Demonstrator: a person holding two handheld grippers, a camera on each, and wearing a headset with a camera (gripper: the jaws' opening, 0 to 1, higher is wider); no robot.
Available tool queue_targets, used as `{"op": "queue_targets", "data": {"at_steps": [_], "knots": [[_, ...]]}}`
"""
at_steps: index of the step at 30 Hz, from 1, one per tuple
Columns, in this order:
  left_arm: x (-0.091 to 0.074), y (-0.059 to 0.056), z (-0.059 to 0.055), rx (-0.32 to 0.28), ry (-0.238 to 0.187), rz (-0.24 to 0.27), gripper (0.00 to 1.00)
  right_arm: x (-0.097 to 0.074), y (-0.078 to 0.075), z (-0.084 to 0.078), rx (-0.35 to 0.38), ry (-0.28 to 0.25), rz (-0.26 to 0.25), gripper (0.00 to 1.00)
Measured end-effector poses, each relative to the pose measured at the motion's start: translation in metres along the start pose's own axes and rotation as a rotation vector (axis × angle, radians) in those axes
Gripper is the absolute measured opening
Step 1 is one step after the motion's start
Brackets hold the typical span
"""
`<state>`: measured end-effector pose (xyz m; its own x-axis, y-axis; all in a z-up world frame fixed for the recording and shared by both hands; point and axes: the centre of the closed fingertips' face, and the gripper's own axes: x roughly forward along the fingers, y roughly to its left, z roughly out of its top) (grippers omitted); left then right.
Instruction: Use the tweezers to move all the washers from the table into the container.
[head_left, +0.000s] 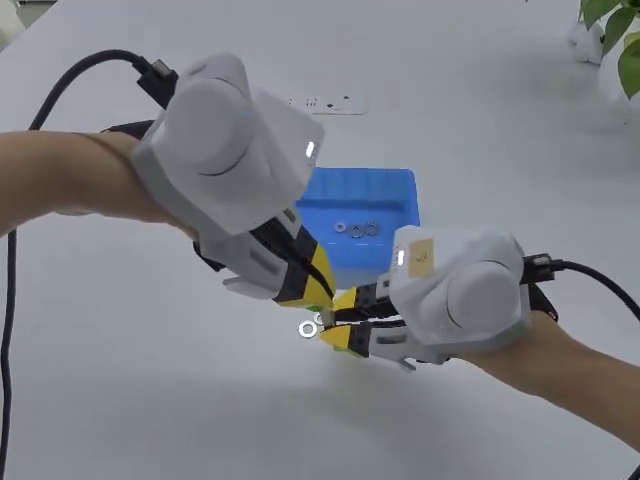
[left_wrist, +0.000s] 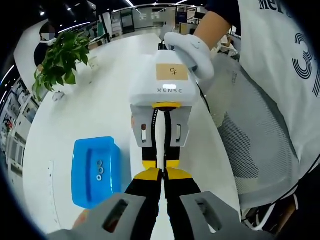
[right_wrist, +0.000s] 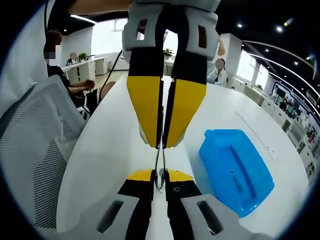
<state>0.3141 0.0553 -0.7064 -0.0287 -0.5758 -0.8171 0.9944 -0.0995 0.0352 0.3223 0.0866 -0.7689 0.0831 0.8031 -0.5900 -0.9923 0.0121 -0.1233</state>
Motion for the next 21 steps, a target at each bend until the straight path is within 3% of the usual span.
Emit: {"op": "queue_targets", "data": {"at_steps": [21], "knots": [[-0.042,0.019,0.020,0.069,-0.006,0.056,0.06,-0.022,-0.030,0.040,-0.073,-0.020,-0.058,0.09]]}}
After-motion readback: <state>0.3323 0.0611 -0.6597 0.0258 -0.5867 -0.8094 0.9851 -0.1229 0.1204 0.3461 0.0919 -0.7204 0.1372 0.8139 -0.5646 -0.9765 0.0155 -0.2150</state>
